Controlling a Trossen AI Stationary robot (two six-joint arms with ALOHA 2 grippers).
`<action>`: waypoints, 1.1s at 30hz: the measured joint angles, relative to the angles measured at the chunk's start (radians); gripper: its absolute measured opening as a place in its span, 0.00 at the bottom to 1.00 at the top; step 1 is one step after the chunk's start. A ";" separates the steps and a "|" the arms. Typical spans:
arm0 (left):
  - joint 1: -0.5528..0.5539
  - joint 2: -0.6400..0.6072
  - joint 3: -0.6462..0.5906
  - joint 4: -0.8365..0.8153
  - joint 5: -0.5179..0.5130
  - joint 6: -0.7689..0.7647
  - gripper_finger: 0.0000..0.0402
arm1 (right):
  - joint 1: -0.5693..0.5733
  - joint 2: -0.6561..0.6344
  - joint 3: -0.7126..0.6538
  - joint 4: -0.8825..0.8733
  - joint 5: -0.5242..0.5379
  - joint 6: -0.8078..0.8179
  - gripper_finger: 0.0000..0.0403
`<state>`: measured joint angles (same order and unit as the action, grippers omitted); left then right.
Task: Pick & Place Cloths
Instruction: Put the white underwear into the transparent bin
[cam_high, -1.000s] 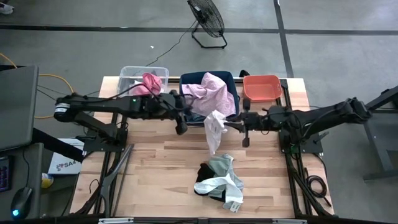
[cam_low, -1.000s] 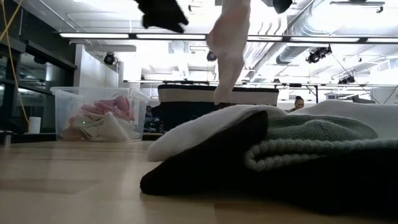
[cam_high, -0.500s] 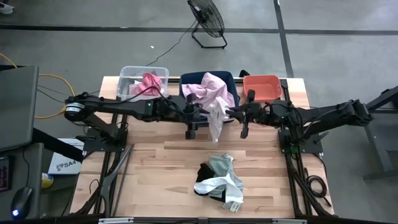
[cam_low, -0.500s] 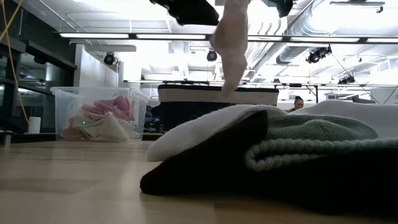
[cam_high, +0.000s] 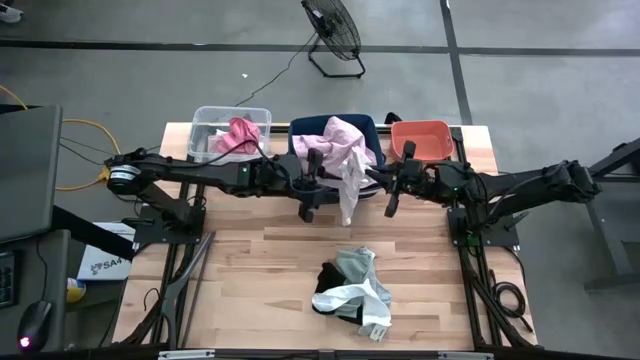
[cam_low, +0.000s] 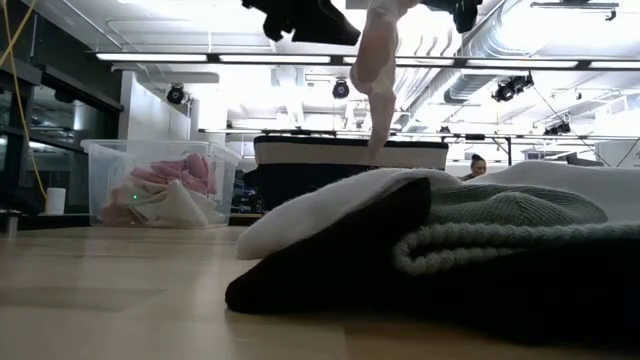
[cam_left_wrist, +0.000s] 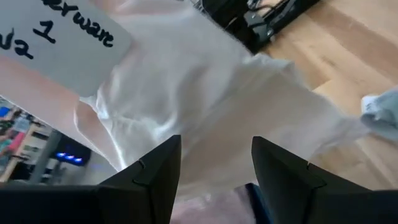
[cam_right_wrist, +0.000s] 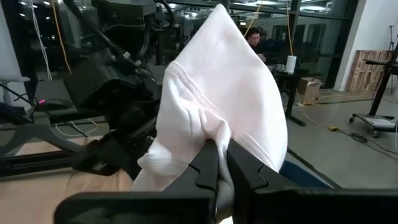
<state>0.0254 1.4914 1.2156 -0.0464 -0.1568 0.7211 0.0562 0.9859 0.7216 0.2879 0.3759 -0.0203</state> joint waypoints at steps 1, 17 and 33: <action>0.000 0.000 0.000 0.000 -0.007 0.013 0.48 | 0.000 0.000 0.000 -0.002 0.000 0.000 0.01; 0.000 0.044 -0.001 0.160 -0.010 0.139 0.48 | 0.000 0.003 0.000 -0.008 -0.018 0.050 0.01; 0.000 0.079 0.001 0.309 0.059 -0.154 0.48 | -0.063 0.035 0.000 0.000 -0.276 0.025 0.01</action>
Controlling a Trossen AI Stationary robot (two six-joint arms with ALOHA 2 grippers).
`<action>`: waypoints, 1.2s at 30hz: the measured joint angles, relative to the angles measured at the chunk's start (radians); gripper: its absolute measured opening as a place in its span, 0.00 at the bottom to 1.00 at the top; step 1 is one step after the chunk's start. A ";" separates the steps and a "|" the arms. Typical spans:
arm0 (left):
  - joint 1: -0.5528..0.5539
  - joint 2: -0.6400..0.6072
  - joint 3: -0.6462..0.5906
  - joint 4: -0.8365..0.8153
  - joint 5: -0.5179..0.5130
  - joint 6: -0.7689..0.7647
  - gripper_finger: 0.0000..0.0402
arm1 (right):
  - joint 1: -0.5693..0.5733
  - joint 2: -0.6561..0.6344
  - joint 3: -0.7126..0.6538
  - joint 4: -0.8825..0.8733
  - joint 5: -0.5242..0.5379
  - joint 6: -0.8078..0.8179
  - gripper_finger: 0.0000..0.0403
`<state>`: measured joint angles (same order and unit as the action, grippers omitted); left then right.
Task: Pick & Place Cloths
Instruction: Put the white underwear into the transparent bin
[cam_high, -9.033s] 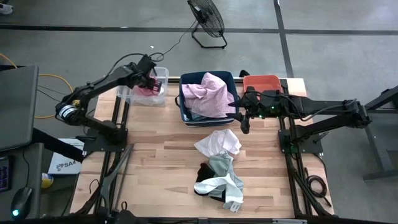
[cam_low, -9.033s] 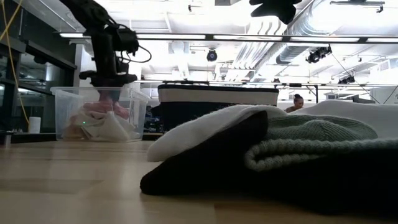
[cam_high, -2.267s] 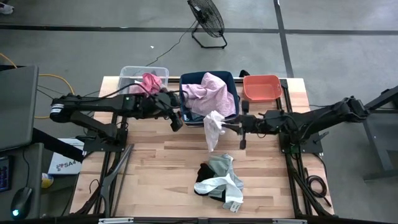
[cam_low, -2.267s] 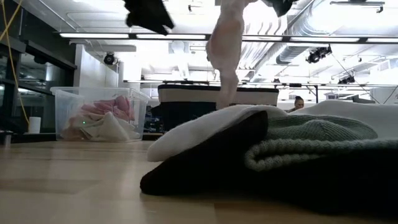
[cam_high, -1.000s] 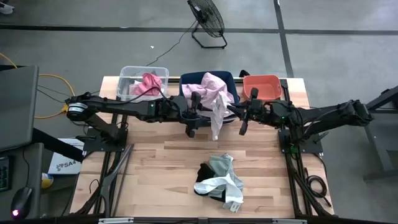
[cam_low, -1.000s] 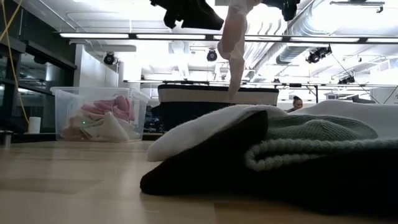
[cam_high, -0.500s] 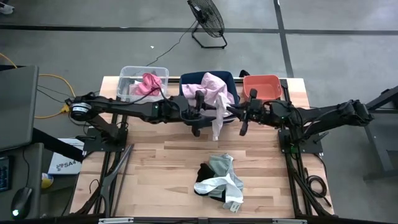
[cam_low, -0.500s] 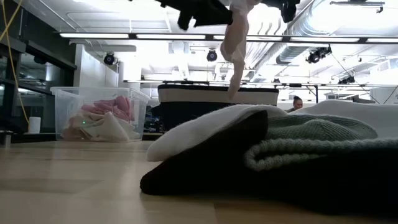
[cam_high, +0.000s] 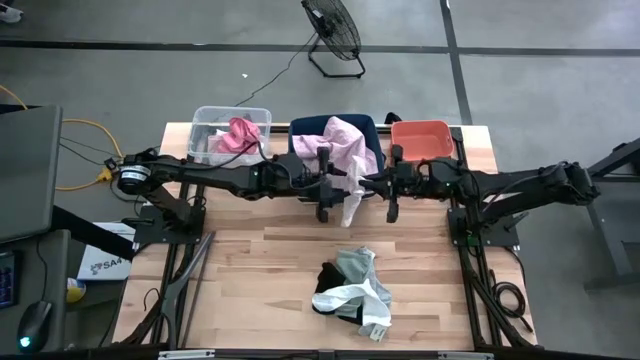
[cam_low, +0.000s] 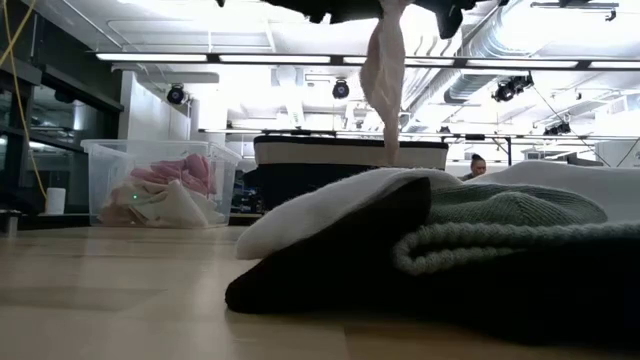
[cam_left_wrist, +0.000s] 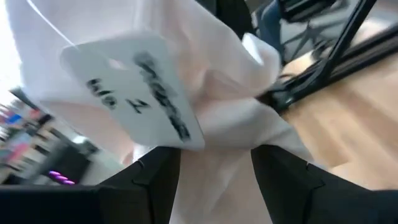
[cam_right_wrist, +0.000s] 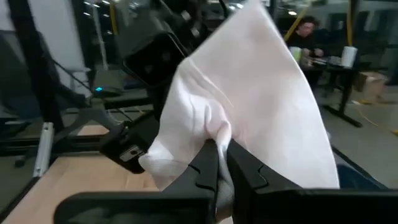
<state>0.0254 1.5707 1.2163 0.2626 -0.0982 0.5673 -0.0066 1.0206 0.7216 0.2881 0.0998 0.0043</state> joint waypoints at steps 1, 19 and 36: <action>0.000 0.000 0.000 0.000 0.015 -0.036 0.48 | -0.007 0.000 0.000 0.007 -0.031 -0.003 0.01; 0.001 -0.001 0.000 0.010 0.192 -0.658 0.48 | -0.029 0.000 0.000 0.127 -0.238 -0.028 0.01; 0.001 -0.001 0.000 -0.088 -0.067 -0.782 0.97 | -0.029 -0.017 0.000 0.024 0.005 -0.058 0.01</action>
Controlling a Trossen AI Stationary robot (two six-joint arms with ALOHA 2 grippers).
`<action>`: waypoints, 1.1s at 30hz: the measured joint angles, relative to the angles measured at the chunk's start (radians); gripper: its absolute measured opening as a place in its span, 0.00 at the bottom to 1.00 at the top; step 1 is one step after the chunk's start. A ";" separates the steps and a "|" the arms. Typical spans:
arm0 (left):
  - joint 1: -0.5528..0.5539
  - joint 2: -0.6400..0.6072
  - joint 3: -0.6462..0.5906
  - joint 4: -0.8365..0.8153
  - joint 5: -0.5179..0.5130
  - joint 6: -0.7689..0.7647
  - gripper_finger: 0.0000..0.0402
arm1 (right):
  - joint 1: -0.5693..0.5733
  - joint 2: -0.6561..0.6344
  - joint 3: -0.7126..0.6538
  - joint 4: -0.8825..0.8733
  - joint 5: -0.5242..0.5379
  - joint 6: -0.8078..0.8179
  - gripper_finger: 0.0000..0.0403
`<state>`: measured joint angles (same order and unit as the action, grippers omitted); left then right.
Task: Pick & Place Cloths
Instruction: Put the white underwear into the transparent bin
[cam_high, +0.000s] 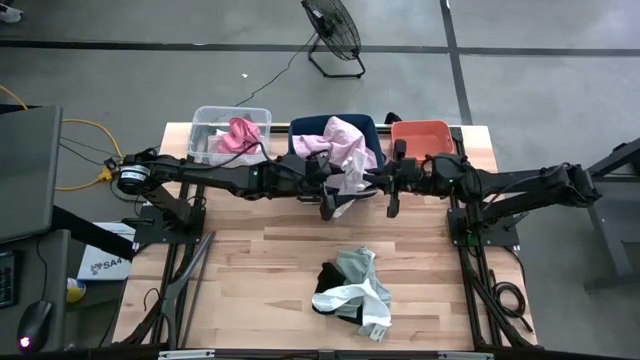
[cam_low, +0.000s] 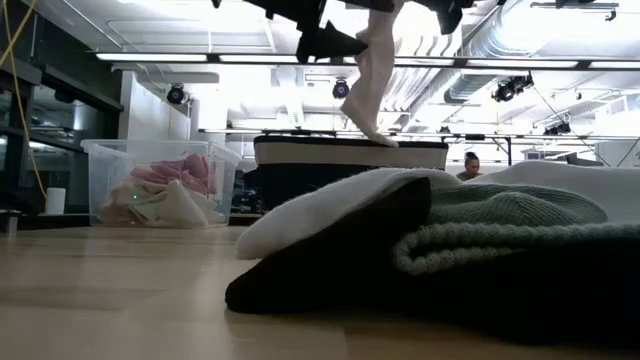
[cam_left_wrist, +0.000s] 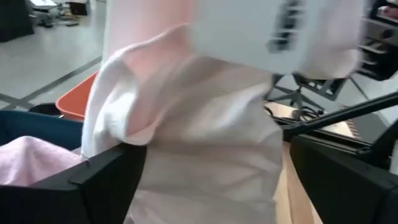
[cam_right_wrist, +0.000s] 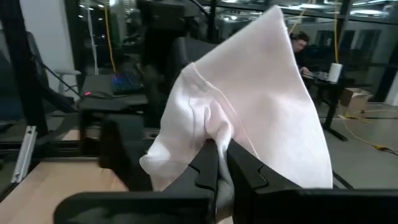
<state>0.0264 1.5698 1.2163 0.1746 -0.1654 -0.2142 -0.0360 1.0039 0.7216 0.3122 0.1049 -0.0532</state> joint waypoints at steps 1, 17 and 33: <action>-0.001 0.000 0.000 0.001 0.000 0.000 0.98 | 0.000 0.000 0.000 0.001 0.001 0.000 0.01; -0.001 0.025 0.000 0.090 -0.033 0.028 0.99 | 0.001 0.000 0.000 0.043 -0.237 0.034 0.01; -0.001 0.025 0.000 0.126 0.044 0.026 0.46 | 0.002 0.000 0.000 0.035 -0.240 0.034 0.01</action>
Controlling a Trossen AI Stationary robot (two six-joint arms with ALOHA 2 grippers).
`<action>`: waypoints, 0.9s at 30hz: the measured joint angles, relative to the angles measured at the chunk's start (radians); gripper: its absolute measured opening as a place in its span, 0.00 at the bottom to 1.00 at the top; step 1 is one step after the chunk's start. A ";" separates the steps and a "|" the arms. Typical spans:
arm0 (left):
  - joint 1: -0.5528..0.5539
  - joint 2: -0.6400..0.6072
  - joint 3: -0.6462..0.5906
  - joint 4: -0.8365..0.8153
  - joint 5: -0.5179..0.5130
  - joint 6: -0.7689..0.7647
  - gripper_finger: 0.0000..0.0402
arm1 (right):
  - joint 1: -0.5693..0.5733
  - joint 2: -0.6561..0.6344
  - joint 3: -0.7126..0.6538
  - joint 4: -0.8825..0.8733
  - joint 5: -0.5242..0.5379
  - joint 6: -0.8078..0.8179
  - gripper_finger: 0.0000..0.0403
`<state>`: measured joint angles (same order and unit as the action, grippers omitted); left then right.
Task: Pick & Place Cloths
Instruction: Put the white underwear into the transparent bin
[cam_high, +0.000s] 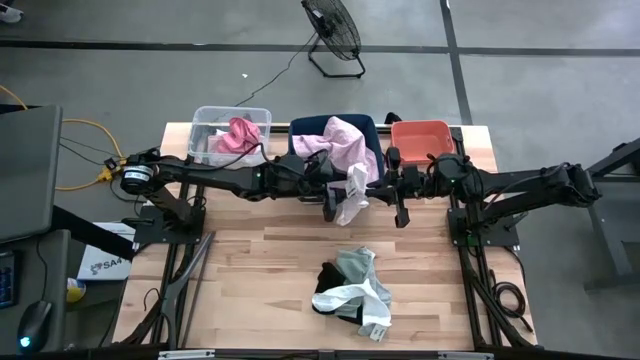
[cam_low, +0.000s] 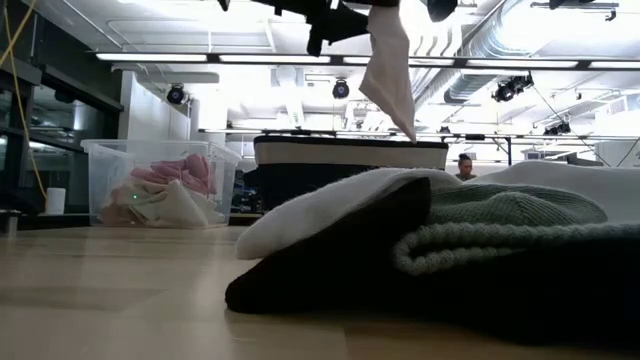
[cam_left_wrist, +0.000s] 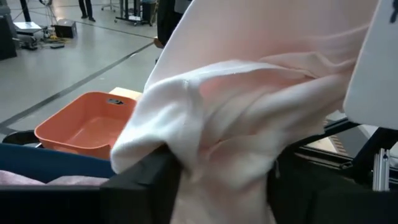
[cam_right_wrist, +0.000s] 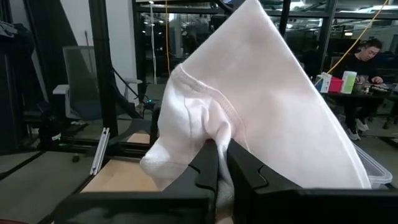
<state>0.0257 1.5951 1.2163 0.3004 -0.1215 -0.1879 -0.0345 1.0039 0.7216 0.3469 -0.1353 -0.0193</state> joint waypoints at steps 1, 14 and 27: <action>0.000 0.000 0.000 0.000 0.000 0.000 0.41 | 0.000 0.000 0.000 0.000 0.002 0.000 0.01; 0.000 0.000 0.000 0.001 0.000 0.009 0.05 | 0.000 0.000 0.000 -0.008 0.006 -0.002 0.05; 0.000 0.000 0.000 0.000 0.000 0.010 0.01 | 0.000 -0.009 0.000 -0.009 0.002 0.026 0.25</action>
<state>0.0257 1.5951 1.2163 0.3000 -0.1219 -0.1780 -0.0345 0.9944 0.7216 0.3384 -0.1333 0.0071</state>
